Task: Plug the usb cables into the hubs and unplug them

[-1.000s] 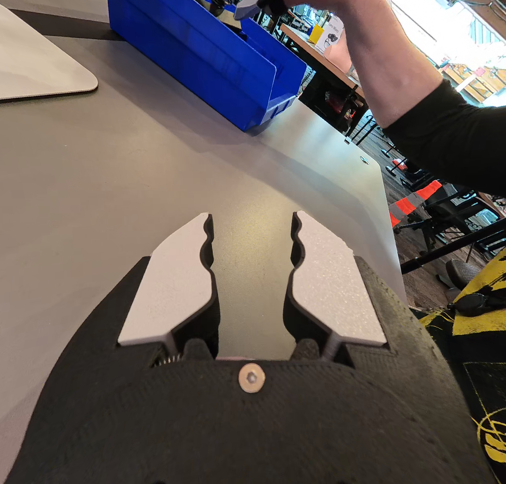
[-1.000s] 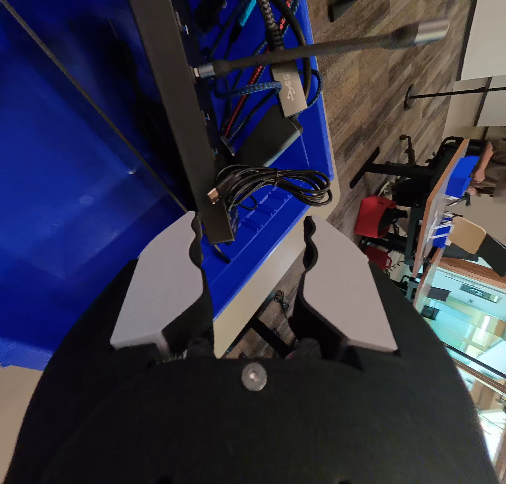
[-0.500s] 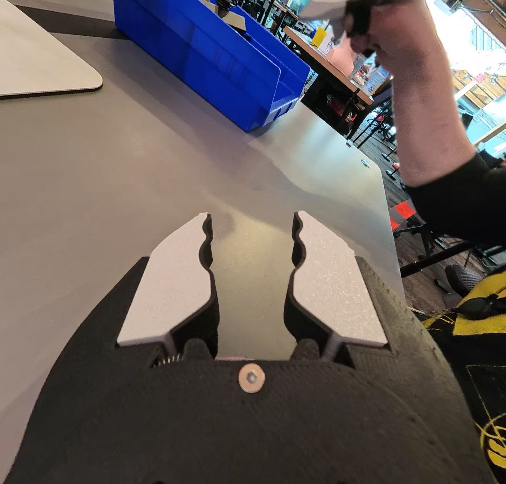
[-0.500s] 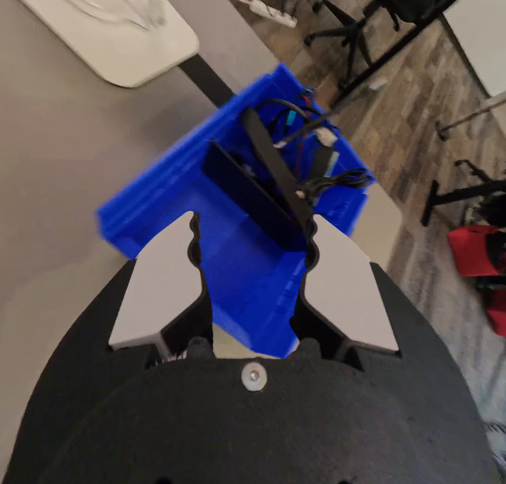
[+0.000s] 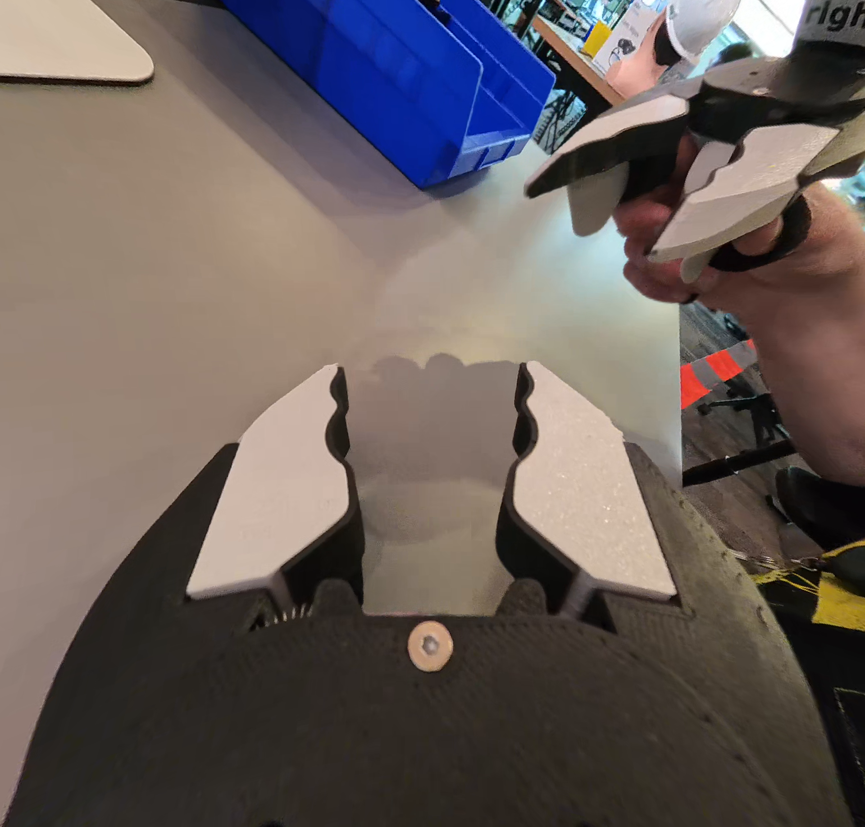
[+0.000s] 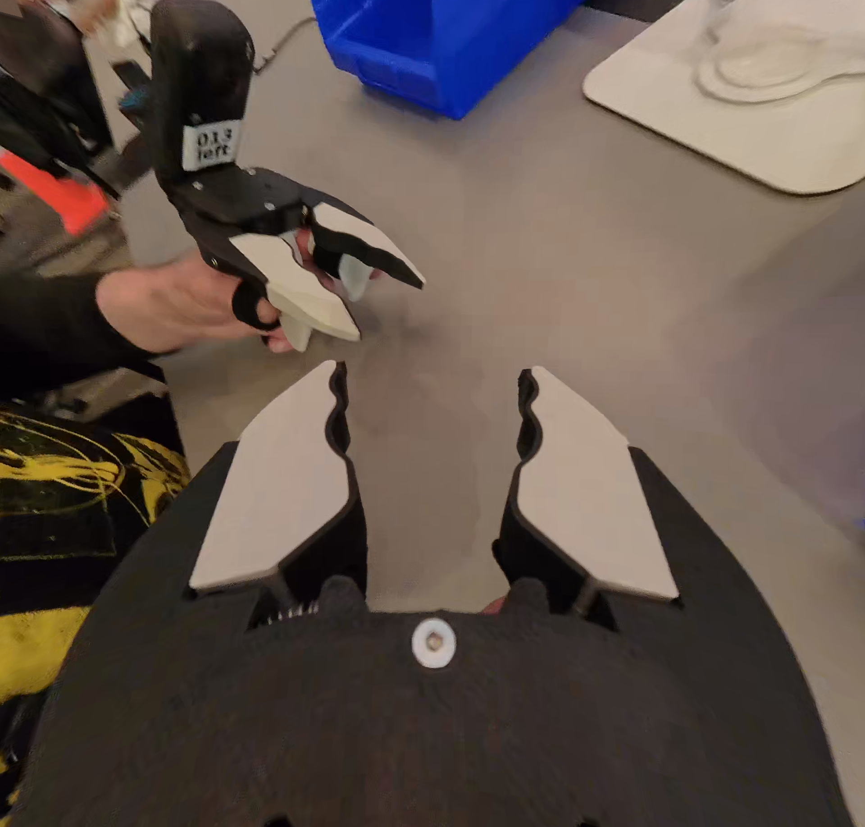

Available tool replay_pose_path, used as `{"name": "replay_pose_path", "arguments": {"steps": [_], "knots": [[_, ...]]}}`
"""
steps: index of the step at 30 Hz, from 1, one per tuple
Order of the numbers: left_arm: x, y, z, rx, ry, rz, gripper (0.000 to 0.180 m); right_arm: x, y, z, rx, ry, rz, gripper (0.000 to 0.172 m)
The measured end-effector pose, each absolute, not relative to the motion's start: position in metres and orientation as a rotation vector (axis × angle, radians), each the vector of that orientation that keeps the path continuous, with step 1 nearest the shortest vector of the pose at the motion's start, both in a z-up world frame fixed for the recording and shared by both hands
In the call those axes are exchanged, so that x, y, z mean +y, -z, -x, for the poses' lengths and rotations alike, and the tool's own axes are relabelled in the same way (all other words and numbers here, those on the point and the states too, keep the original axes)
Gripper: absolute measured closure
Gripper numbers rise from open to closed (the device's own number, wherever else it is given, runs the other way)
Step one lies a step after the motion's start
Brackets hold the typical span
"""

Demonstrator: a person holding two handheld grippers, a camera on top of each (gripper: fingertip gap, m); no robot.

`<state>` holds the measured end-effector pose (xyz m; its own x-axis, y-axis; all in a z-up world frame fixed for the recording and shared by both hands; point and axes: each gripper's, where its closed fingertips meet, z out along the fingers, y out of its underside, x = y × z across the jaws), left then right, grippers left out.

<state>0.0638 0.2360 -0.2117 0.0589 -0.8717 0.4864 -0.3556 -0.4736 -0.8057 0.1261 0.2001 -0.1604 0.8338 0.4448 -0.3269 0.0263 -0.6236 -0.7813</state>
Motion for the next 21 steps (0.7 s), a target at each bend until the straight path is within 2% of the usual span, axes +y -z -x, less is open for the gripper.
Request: {"name": "replay_pose_path", "arguments": {"steps": [6,10,21], "knots": [[0.233,0.215,-0.049,1.120,1.430,1.947,0.107,0.212,0.177,-0.096,-0.090,-0.665,2.038,0.101],[0.232,0.217,-0.050,1.140,1.462,1.965,0.106,0.217,0.211,-0.081,-0.133,-0.605,2.129,0.098],[0.229,0.218,-0.052,1.184,1.450,1.949,0.110,0.219,0.242,-0.061,-0.410,-0.347,2.183,0.095]]}}
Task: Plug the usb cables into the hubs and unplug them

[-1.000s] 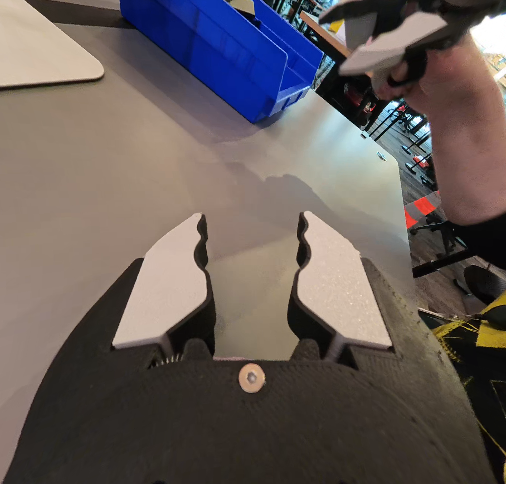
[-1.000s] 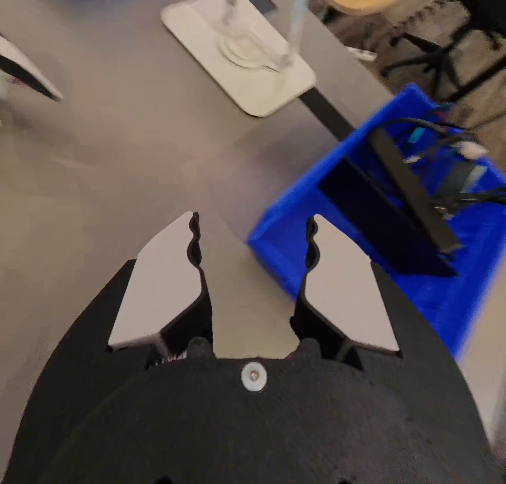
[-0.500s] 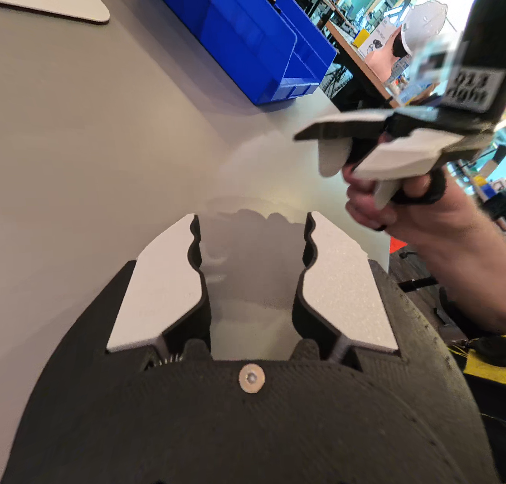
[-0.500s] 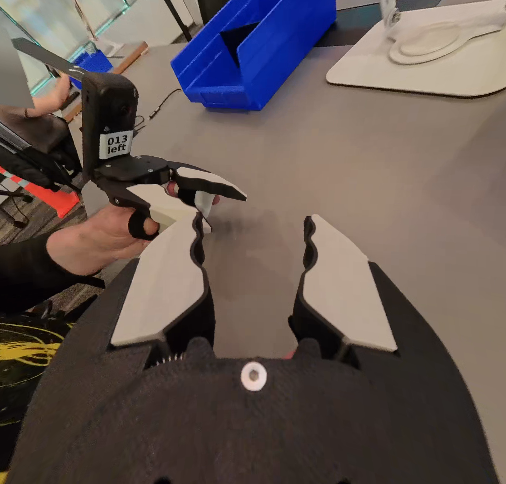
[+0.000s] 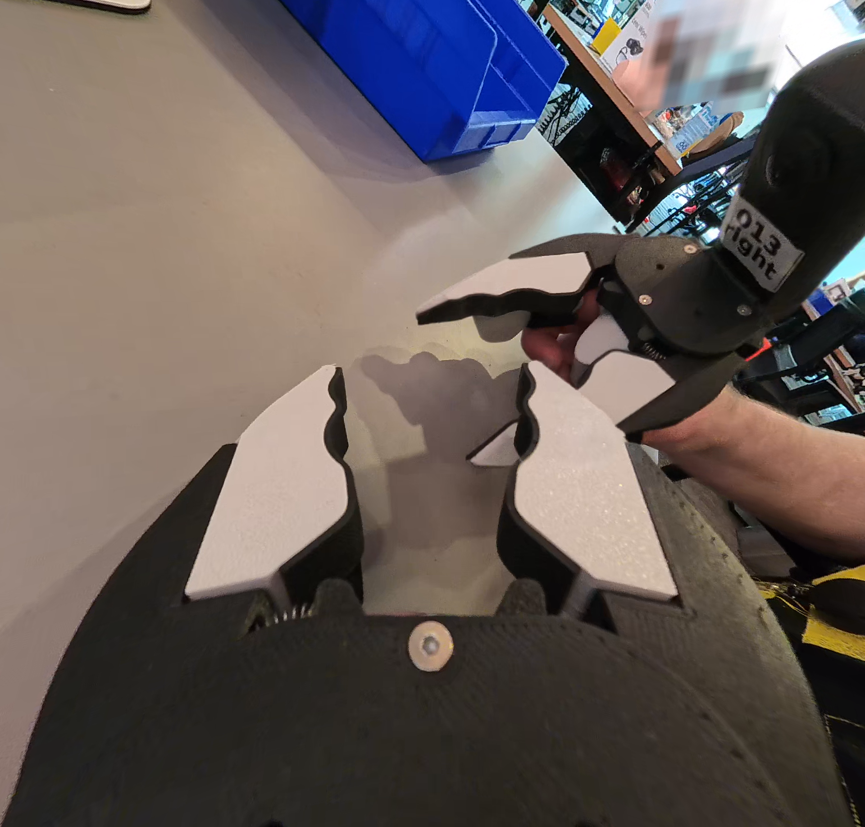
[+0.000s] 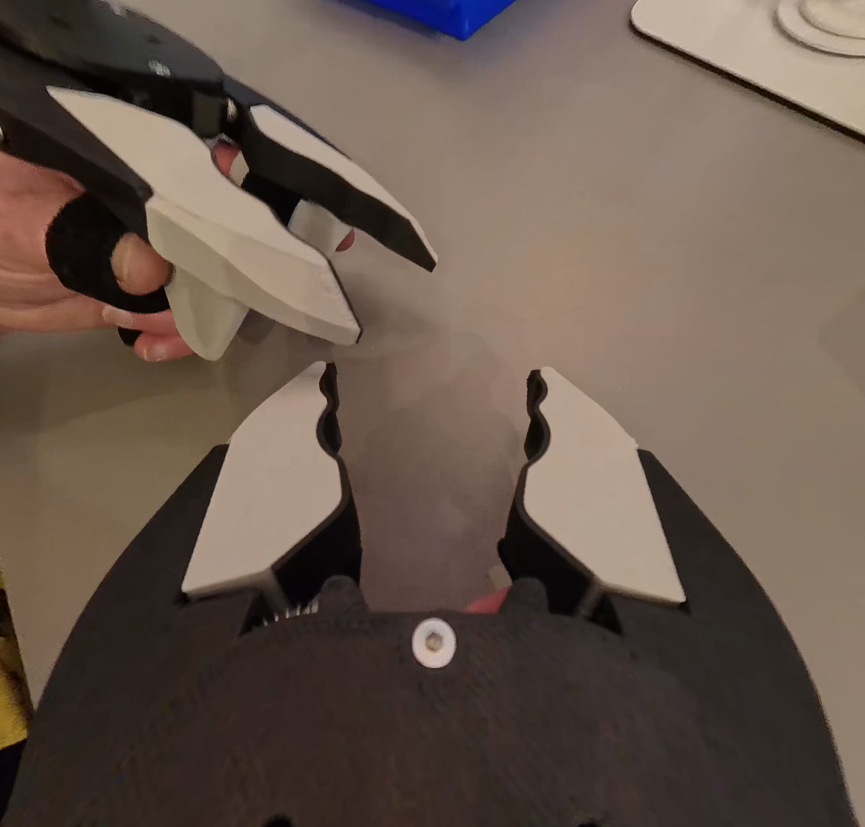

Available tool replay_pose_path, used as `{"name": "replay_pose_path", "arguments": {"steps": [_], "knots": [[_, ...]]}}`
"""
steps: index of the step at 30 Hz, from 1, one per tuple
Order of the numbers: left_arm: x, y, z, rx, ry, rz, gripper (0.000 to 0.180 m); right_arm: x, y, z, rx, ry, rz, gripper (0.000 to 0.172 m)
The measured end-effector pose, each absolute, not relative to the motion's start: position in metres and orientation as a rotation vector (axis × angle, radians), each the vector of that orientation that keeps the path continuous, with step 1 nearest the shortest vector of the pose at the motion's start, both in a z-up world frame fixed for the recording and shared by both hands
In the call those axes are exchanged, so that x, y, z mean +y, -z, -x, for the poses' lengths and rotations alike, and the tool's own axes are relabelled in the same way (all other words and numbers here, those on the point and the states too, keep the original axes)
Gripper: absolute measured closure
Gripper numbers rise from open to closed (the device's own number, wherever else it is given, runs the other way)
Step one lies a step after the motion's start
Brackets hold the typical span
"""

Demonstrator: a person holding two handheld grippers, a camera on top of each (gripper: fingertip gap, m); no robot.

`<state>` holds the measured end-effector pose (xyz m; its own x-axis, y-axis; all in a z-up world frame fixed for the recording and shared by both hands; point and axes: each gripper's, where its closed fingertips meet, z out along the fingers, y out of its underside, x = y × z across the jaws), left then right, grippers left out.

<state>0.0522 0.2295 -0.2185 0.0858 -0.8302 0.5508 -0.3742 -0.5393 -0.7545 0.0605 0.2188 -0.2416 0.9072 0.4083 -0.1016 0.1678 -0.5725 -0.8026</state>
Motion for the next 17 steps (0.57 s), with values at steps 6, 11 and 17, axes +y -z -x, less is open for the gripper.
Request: {"name": "replay_pose_path", "arguments": {"steps": [6,11,17], "knots": [[0.230,0.220,-0.053,1.186,1.450,1.958,0.113,0.217,0.250,-0.061,-0.497,-0.258,2.211,0.091],[0.230,0.220,-0.054,1.190,1.448,1.960,0.113,0.215,0.254,-0.065,-0.493,-0.274,2.243,0.087],[0.230,0.220,-0.054,1.195,1.446,1.957,0.112,0.214,0.259,-0.064,-0.509,-0.277,2.271,0.087]]}}
